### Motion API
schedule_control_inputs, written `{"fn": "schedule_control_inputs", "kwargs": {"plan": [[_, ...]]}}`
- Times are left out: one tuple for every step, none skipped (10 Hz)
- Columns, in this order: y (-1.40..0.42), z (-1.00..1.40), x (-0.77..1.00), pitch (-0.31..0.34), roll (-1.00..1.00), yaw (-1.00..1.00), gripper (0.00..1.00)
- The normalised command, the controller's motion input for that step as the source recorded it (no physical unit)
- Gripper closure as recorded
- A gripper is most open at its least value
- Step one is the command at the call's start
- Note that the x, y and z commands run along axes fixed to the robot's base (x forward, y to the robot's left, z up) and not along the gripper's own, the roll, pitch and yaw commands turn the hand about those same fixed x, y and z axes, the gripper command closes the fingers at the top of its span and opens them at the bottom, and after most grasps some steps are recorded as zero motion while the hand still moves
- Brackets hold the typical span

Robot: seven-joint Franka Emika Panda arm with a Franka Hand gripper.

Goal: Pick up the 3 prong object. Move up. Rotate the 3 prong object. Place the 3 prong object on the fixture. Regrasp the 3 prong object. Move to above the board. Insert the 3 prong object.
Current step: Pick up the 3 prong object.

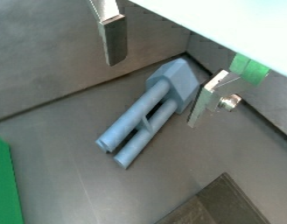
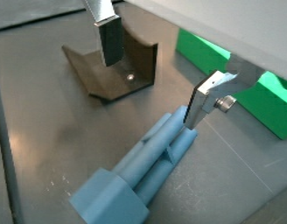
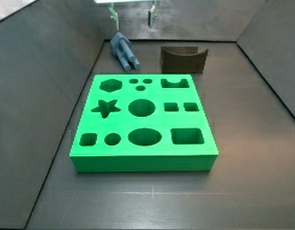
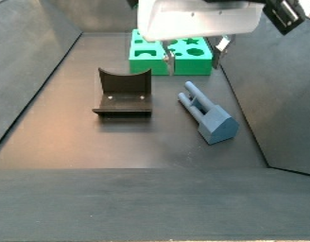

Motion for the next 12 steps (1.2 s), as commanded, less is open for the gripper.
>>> {"fn": "schedule_control_inputs", "kwargs": {"plan": [[0.0,-0.35,0.0,-0.05,0.0,0.48,0.0],[0.0,-0.31,-0.01,-0.054,0.0,0.32,0.0],[0.0,-0.29,-0.12,-0.044,0.02,0.15,0.0],[0.0,-0.37,-0.17,-0.044,0.04,0.14,0.0],[0.0,-0.37,-0.16,-0.044,0.04,0.14,0.0],[0.0,-0.34,-0.15,-0.046,0.02,0.14,0.0],[0.0,-0.33,-0.12,-0.049,0.01,0.17,0.0],[0.0,-0.37,-0.09,-0.049,0.01,0.19,0.0],[0.0,-0.38,-0.09,-0.049,0.02,0.2,0.0],[0.0,-0.39,-0.07,-0.041,0.03,0.2,0.0],[0.0,-0.4,-0.08,-0.034,0.04,0.19,0.0],[0.0,-0.38,-0.09,-0.017,0.06,0.19,0.0]]}}
